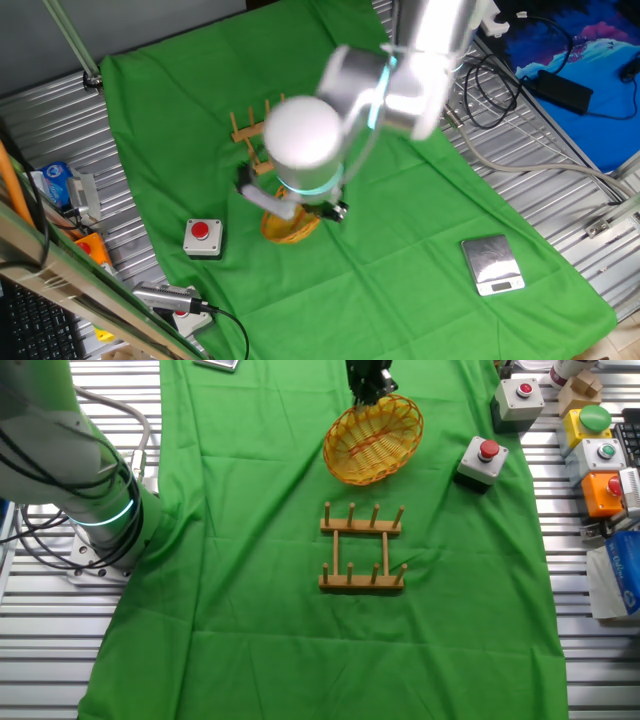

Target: Put the dish on the dish rack

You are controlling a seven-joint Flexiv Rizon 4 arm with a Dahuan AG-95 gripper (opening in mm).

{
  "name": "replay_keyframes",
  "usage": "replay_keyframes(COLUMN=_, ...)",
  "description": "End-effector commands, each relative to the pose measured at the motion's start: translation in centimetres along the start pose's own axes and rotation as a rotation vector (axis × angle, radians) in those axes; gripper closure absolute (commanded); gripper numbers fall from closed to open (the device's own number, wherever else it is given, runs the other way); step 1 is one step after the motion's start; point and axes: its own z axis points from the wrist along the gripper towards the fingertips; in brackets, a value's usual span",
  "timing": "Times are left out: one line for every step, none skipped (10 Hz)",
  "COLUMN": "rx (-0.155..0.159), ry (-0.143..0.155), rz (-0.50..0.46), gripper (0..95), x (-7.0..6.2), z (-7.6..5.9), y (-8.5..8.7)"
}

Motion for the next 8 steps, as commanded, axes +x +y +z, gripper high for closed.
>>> replay_keyframes(rx=-0.04, ry=-0.008, rz=-0.041, gripper=95.0, x=1.0, z=-2.0, y=-1.0)
replay_keyframes(rx=-0.047, ry=-0.006, rz=-0.047, gripper=95.0, x=1.2, z=-2.5, y=-1.3)
replay_keyframes(rx=-0.051, ry=-0.001, rz=-0.052, gripper=95.0, x=1.4, z=-3.2, y=-1.6)
replay_keyframes(rx=-0.054, ry=-0.004, rz=-0.059, gripper=95.0, x=1.4, z=-3.3, y=-1.7)
replay_keyframes(rx=-0.058, ry=-0.009, rz=-0.064, gripper=95.0, x=1.4, z=-3.3, y=-1.7)
replay_keyframes(rx=-0.07, ry=-0.02, rz=-0.059, gripper=95.0, x=1.4, z=-3.3, y=-1.7)
replay_keyframes(rx=-0.085, ry=-0.03, rz=-0.058, gripper=95.0, x=1.4, z=-3.3, y=-1.7)
replay_keyframes(rx=-0.104, ry=-0.04, rz=-0.058, gripper=95.0, x=1.4, z=-3.3, y=-1.7)
